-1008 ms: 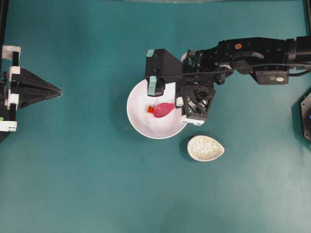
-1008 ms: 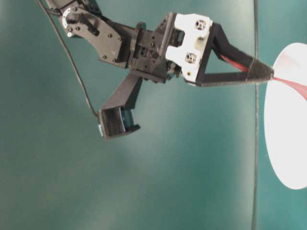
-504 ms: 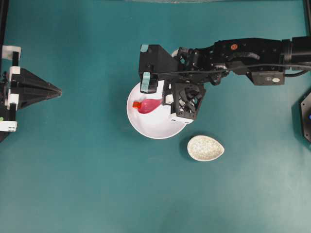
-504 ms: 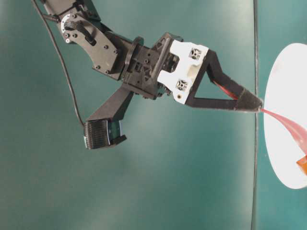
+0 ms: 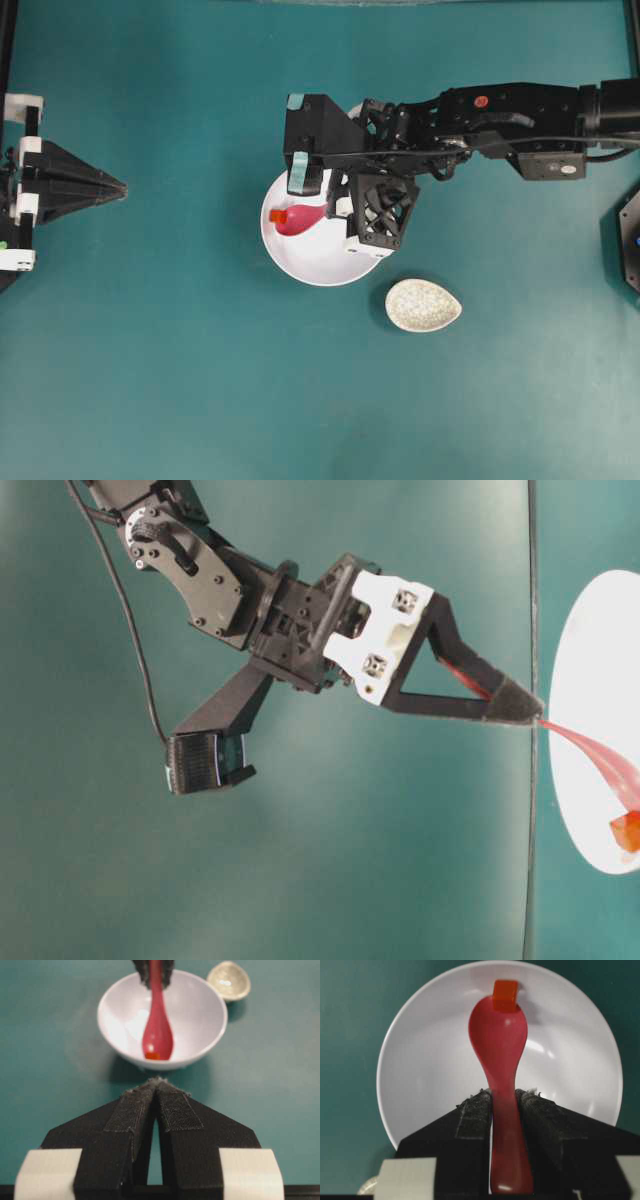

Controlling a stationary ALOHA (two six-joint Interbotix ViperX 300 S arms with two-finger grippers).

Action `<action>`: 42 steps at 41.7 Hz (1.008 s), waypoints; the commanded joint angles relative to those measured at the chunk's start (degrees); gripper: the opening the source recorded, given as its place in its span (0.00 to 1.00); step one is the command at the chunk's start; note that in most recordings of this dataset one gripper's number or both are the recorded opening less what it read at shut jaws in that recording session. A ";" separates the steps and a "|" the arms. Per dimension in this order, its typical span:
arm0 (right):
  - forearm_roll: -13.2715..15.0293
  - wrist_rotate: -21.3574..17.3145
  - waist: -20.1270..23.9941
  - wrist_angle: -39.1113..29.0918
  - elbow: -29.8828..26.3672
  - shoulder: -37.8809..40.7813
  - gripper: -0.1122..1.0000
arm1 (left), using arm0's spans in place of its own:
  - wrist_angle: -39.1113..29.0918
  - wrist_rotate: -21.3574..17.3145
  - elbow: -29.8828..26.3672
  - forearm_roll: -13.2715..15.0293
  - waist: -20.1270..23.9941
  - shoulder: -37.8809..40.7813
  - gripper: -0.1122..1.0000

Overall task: Grip the spoon and scoop the red block from the bowl with right arm.
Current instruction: 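Lower the spoon into the bowl and slide it under the red cube, then lift the spoon with the red cube on it above the bowl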

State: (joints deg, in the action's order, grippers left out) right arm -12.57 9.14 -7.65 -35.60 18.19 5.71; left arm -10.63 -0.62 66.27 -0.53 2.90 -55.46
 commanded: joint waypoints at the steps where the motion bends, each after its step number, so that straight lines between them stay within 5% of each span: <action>1: 0.00 -0.09 0.09 1.14 -1.49 -0.88 0.32 | 0.44 0.09 -0.62 -0.09 0.18 0.26 0.10; 42: -0.18 -0.09 0.26 2.90 1.41 -4.83 0.32 | 0.26 0.18 -0.62 -0.18 0.18 0.26 0.10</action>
State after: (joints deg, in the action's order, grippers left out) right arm -12.57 9.14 -7.65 -34.01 19.60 3.25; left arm -10.72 -0.53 66.27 -0.53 2.99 -55.46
